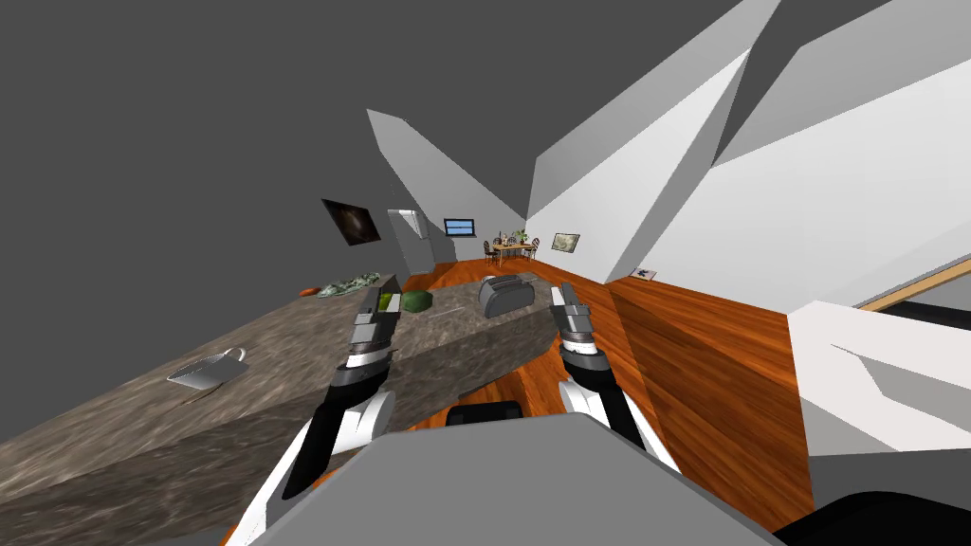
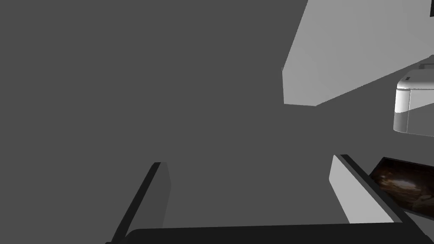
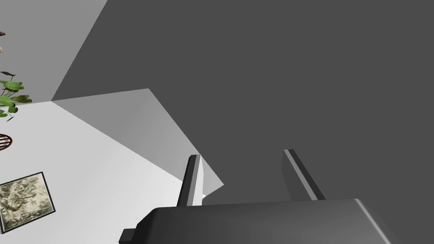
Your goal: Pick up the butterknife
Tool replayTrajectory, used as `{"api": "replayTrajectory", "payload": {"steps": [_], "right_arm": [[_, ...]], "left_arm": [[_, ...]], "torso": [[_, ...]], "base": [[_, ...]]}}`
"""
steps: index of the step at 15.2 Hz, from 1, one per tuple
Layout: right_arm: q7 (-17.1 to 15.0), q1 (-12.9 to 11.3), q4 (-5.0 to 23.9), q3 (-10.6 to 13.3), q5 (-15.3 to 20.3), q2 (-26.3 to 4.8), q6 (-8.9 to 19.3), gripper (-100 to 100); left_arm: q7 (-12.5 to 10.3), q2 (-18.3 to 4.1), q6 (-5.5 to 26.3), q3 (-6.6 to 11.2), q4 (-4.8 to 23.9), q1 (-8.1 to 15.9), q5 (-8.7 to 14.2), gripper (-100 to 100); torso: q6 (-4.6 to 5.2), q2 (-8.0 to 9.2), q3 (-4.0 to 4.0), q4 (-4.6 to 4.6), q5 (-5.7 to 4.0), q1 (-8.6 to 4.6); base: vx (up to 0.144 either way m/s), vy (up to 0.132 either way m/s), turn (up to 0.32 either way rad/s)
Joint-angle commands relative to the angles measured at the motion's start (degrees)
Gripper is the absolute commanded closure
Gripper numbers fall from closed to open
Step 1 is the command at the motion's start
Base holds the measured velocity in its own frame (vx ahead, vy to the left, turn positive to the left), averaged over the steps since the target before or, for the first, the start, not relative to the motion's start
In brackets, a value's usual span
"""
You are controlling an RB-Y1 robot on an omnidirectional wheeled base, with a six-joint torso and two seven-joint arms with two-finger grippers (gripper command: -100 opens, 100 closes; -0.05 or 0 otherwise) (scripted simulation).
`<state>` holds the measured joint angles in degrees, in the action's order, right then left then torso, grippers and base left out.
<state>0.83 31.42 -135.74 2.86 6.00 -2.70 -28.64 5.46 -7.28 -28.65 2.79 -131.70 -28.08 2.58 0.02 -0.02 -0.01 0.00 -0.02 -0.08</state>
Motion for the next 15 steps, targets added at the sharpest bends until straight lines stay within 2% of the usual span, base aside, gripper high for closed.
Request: {"api": "replayTrajectory", "payload": {"steps": [1,2,3,5,6,8,9,11,12,14,15], "right_arm": [[0.0,0.0,0.0,0.0,0.0,0.0,0.0,0],[0.0,0.0,0.0,0.0,0.0,0.0,0.0,0],[0.0,0.0,0.0,0.0,0.0,0.0,0.0,0],[0.0,0.0,0.0,0.0,0.0,0.0,0.0,0],[0.0,0.0,0.0,0.0,0.0,0.0,0.0,0],[0.0,0.0,0.0,0.0,0.0,0.0,0.0,0],[0.0,0.0,0.0,0.0,0.0,0.0,0.0,0],[0.0,0.0,0.0,0.0,0.0,0.0,0.0,0],[0.0,0.0,0.0,0.0,0.0,0.0,0.0,0],[0.0,0.0,0.0,0.0,0.0,0.0,0.0,0],[0.0,0.0,0.0,0.0,0.0,0.0,0.0,0]], "left_arm": [[-0.2,-2.0,2.9,0.85,1.7,1.0,0.0,-100],[-0.2,-2.0,3.6,0.85,1.7,1.0,0.0,-100],[-0.5,-3.5,5.4,1.65,3.1,1.7,0.1,-100],[-0.5,-3.5,6.3,1.65,3.1,1.7,0.1,-100],[-0.7,-5.0,8.1,2.53,4.6,2.5,0.2,-100],[-0.7,-5.0,9.3,2.53,4.6,2.5,0.2,-100],[-1.1,-6.5,11.3,3.49,6.2,3.4,0.3,-100],[-1.1,-6.5,12.5,3.49,6.2,3.4,0.3,-100],[-1.4,-8.0,14.4,4.51,8.0,4.3,0.4,-100],[-1.4,-8.0,15.9,4.51,8.0,4.3,0.4,-100],[-1.7,-9.4,17.7,5.59,9.9,5.2,0.5,-100]], "torso": [[0.0,0.0,0.0,0.0,0.0,0.0],[0.01,-0.01,0.0,0.0,0.0,-0.01],[0.0,0.0,0.0,0.0,0.0,-0.01],[0.0,0.0,0.0,0.0,0.0,-0.02],[-0.01,0.0,0.0,0.0,0.0,-0.01],[0.0,0.0,0.0,0.0,0.0,-0.02],[-0.01,0.0,0.0,0.0,0.0,0.0],[0.0,-0.01,-0.01,0.0,0.0,-0.01],[-0.01,-0.01,0.0,0.0,0.0,0.0],[0.0,0.0,0.0,0.0,-0.01,-0.02],[-0.01,0.0,0.0,0.0,0.0,-0.01]], "base": [[0.001,-0.027,-0.115],[0.001,-0.024,-0.1],[0.003,-0.026,-0.111],[0.002,-0.024,-0.055],[0.0,-0.027,-0.101],[0.001,-0.022,-0.065],[0.003,-0.025,-0.087],[0.005,-0.024,-0.075],[0.003,-0.029,-0.115],[0.001,-0.023,-0.084],[0.007,-0.027,-0.134]]}}
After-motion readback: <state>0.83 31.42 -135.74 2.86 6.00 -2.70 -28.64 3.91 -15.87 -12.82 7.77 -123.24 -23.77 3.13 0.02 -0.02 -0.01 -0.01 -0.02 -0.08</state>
